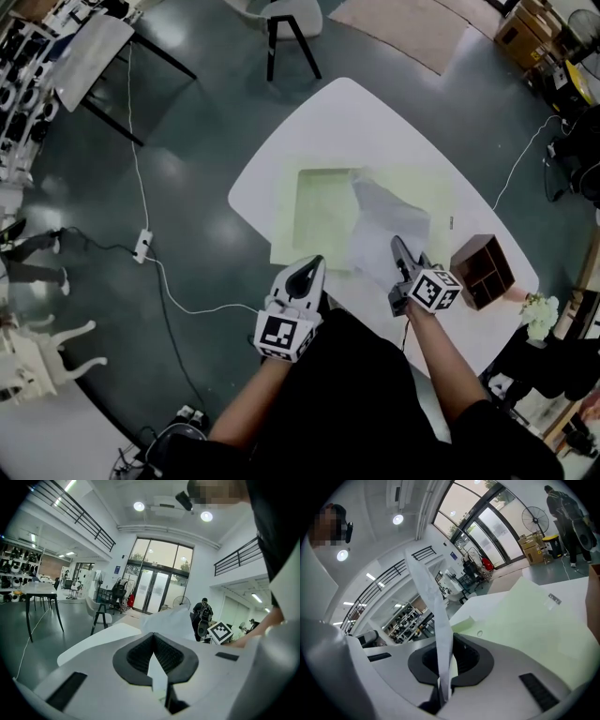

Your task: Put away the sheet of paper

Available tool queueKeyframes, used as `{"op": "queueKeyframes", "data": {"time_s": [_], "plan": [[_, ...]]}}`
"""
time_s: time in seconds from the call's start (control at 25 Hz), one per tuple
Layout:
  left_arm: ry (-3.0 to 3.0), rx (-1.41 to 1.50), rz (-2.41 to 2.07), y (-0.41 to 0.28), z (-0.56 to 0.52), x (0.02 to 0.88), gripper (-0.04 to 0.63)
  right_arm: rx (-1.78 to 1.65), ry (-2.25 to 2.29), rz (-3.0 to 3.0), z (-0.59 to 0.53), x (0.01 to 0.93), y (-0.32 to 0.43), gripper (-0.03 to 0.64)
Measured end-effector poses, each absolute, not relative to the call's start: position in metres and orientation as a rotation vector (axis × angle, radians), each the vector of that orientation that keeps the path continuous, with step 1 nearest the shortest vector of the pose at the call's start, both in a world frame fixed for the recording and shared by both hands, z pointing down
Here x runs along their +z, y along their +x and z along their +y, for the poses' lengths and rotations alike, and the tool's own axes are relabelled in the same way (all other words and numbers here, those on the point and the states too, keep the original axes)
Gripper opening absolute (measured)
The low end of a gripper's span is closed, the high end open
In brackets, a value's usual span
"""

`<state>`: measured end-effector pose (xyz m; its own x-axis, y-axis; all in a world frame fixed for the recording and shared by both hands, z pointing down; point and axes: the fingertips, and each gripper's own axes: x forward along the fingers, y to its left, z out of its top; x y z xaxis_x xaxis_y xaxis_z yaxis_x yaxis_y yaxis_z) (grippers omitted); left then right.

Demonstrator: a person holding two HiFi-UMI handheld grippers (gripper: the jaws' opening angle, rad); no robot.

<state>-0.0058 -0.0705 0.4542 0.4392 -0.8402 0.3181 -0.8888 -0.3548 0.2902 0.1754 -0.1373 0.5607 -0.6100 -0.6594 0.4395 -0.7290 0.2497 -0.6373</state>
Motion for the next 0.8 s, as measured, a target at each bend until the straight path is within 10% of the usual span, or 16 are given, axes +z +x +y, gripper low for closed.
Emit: {"op": "queueKeyframes", "data": {"time_s": [0.8], "plan": [[2.229,0.183,-1.401,-0.037,-0.091,0.488,0.002,1.394,1.330,-2.171,-0.145,0.635,0.170,-0.002]]}}
